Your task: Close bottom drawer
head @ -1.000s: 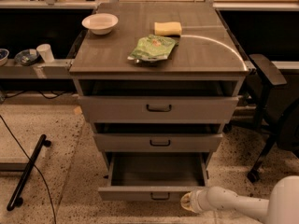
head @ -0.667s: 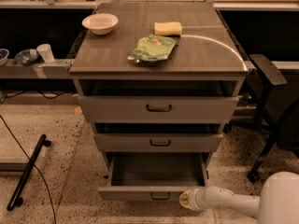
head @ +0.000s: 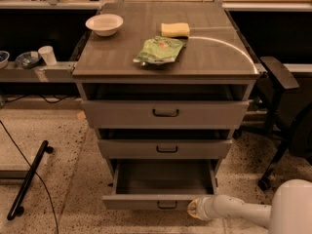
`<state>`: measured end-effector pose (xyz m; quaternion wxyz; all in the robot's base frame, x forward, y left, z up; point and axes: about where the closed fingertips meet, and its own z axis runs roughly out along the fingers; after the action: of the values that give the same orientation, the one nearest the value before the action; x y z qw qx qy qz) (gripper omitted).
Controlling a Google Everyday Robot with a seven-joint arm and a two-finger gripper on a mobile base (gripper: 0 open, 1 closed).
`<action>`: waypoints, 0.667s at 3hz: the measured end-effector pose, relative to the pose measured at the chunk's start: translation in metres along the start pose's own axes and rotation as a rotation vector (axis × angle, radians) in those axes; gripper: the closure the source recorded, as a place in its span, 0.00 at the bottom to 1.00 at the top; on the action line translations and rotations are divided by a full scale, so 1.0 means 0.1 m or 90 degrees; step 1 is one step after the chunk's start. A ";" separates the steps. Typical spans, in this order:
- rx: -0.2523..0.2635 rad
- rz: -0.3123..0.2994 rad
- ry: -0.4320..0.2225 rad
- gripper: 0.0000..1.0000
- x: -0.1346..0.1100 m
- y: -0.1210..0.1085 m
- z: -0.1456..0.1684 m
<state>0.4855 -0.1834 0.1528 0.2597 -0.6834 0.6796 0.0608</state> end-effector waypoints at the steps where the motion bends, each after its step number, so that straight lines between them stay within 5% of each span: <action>1: 0.000 0.000 0.000 0.03 0.00 0.00 0.00; 2: 0.000 0.000 0.000 0.00 0.00 0.00 0.00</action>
Offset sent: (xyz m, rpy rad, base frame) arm 0.0000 0.0000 0.0000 0.0000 0.0000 0.0000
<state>0.4854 -0.1833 0.1527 0.2597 -0.6834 0.6795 0.0609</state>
